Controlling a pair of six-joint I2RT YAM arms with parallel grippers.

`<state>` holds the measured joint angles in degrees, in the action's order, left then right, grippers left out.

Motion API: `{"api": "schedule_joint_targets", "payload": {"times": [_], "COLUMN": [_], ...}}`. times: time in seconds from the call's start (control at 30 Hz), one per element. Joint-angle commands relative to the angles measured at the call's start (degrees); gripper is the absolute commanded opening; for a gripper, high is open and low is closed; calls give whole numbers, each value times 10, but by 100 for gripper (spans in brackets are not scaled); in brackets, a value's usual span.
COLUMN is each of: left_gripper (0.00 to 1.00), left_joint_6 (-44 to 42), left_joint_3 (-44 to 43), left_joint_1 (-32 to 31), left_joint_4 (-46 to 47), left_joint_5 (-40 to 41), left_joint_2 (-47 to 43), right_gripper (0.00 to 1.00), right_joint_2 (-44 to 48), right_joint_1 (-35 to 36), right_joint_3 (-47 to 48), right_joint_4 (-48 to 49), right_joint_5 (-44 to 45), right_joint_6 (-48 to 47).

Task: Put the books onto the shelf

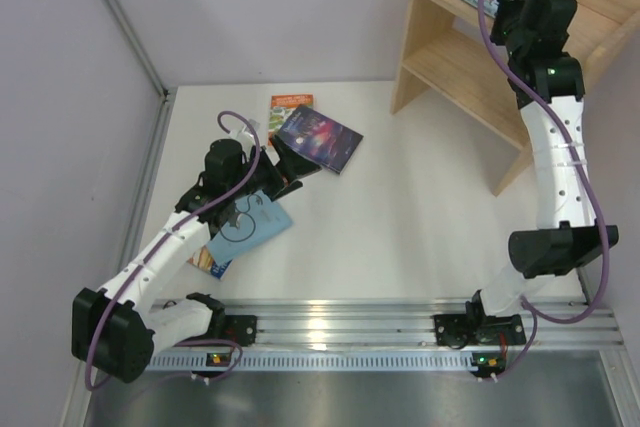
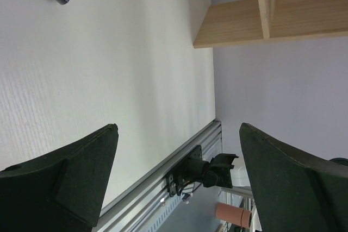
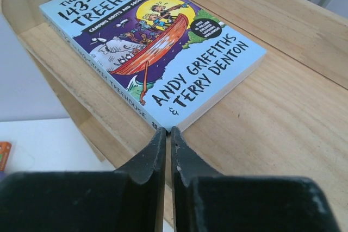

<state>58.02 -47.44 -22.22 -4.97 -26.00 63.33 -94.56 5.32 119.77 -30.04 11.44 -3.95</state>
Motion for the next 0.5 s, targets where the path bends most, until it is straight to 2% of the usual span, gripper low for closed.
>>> {"api": "schedule_joint_targets", "payload": {"times": [0.0,0.13,0.27,0.4,0.47], "left_gripper": [98,98,98,98,98], "left_joint_6": [-24,-32,-28,-25,-25], "left_joint_3": [-15,-24,-24,-25,-25], "left_joint_1": [0,0,0,0,0], "left_joint_4": [1,-7,-5,-1,-3], "left_joint_5": [6,11,11,7,7], "left_joint_2": [-12,-12,-12,-9,-10], "right_gripper": [3,6,18,23,31], "right_joint_2": [-7,-14,-5,10,17], "right_joint_1": [27,29,29,28,28], "right_joint_3": [37,47,39,22,18], "right_joint_4": [53,53,53,46,39], "right_joint_5": [-42,-20,29,75,79], "right_joint_6": [21,13,5,-2,5]}}
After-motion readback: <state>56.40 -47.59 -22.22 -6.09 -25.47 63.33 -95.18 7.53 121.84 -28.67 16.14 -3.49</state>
